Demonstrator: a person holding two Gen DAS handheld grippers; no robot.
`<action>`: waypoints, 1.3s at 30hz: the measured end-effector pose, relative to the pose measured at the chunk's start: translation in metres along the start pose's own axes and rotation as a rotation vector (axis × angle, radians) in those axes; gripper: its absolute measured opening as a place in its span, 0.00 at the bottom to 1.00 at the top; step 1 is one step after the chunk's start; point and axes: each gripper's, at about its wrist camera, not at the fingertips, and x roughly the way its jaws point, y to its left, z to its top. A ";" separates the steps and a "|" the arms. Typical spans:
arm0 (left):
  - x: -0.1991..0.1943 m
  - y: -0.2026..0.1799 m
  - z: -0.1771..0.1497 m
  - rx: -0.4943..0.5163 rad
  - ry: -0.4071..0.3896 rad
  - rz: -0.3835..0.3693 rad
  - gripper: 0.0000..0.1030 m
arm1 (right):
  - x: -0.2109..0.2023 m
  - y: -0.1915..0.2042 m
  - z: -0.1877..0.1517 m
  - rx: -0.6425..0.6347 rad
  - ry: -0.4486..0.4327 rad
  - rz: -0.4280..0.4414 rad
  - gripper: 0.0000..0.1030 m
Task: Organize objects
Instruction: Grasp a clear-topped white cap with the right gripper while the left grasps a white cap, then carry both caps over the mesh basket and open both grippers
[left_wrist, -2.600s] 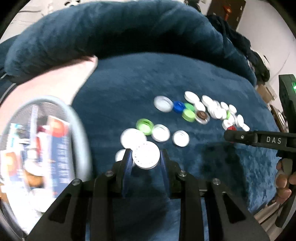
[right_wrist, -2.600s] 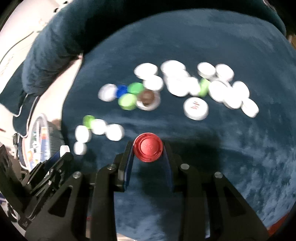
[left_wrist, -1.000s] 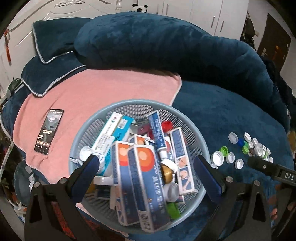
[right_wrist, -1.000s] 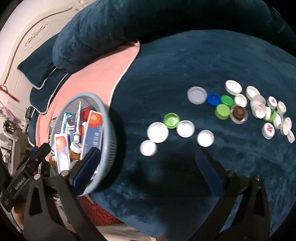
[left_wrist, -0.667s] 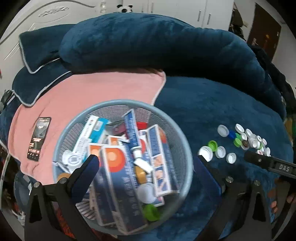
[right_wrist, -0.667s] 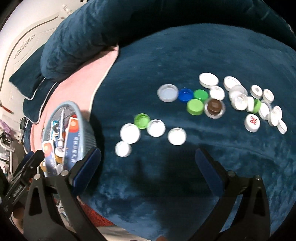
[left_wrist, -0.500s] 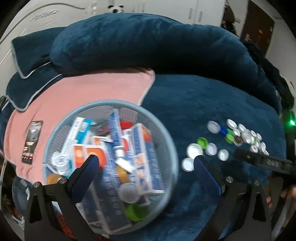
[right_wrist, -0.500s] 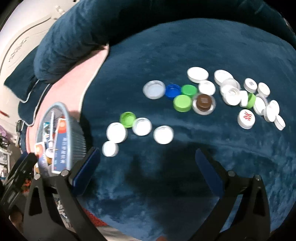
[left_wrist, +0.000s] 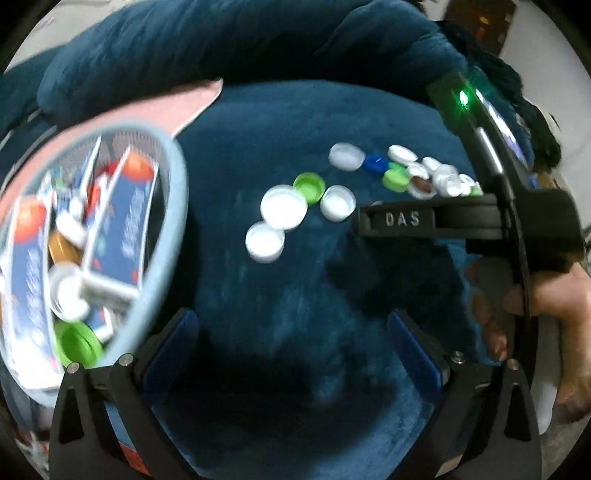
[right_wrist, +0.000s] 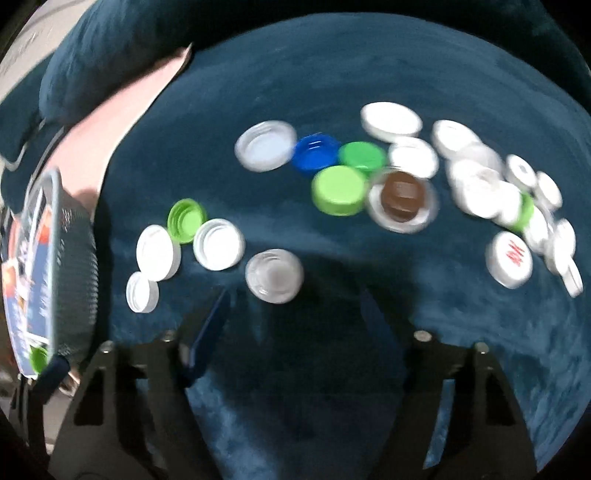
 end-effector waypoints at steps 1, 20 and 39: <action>0.005 0.001 -0.002 -0.016 0.003 0.008 0.99 | 0.003 0.005 0.002 -0.024 -0.003 -0.010 0.65; 0.063 0.001 0.006 -0.212 -0.136 0.160 0.98 | -0.039 -0.057 -0.031 0.107 -0.053 0.031 0.31; 0.036 0.024 0.013 -0.205 -0.134 -0.001 0.31 | -0.046 -0.043 -0.025 0.143 -0.069 0.086 0.31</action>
